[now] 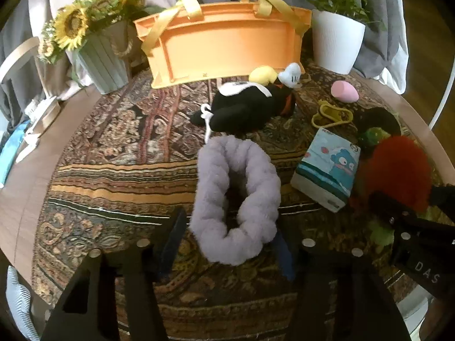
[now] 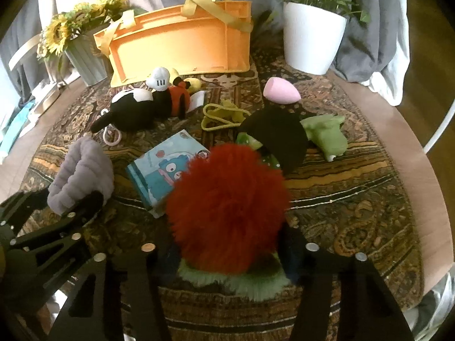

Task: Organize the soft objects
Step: 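Move left tool to the lavender towel while right tool reaches the red pompom, then close left tool on the lavender towel while right tool grips the red pompom, then carry towel and pompom over the orange crate and open both tools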

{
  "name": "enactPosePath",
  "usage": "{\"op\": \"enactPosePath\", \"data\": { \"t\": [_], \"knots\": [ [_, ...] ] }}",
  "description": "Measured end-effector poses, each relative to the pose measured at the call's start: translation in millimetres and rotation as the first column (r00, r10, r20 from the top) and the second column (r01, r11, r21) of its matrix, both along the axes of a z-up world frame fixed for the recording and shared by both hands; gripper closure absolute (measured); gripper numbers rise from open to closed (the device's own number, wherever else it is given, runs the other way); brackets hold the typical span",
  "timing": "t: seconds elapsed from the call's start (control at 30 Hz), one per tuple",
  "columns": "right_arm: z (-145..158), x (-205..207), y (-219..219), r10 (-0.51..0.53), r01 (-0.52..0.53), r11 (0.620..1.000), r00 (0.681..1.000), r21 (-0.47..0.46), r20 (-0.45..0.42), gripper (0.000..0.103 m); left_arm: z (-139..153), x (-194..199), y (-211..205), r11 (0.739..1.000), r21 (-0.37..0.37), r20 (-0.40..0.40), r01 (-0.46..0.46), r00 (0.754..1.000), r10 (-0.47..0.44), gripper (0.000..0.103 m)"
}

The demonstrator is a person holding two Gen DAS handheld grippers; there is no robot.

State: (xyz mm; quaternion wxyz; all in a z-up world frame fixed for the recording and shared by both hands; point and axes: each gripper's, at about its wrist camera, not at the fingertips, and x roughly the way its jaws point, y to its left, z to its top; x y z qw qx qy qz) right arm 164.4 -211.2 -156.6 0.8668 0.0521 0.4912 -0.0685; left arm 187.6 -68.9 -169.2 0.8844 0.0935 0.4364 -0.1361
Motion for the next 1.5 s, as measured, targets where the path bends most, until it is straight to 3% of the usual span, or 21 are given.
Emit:
{"op": "enactPosePath", "data": {
  "t": [0.2, 0.3, 0.53, 0.83, 1.17, 1.5],
  "knots": [
    [-3.4, 4.9, -5.5, 0.015, -0.014, 0.999, 1.0, 0.036, -0.013, 0.063, -7.4, 8.3, -5.6, 0.999, -0.05, -0.037, 0.008, 0.999, -0.01, 0.072],
    [-1.1, 4.4, -6.8, 0.026, -0.025, 0.999, 1.0, 0.044, -0.007, 0.066, -5.9, 7.7, -7.5, 0.998, -0.054, -0.034, 0.015, 0.999, -0.017, 0.075],
    [18.6, -0.8, -5.4, 0.056, -0.057, 0.997, 0.998, 0.052, 0.025, 0.068, 5.7, 4.1, -8.7, 0.996, -0.091, -0.043, 0.019, 0.999, -0.023, 0.076],
    [59.5, 4.6, -11.5, 0.063, -0.072, 0.995, 0.991, 0.074, 0.121, 0.068, 44.2, 5.1, -8.1, 0.987, -0.162, -0.011, 0.004, 1.0, -0.006, 0.076],
    [104.8, 22.4, -14.5, 0.081, -0.104, 0.991, 0.963, 0.079, 0.255, 0.068, 100.1, 22.3, -4.0, 0.975, -0.22, 0.084, -0.017, 0.996, 0.036, 0.076],
    [142.8, 49.6, -18.2, 0.1, -0.134, 0.989, 0.923, 0.069, 0.372, 0.068, 145.3, 42.0, -4.6, 0.972, -0.233, 0.201, -0.018, 0.977, 0.067, 0.076]
  ]
}}
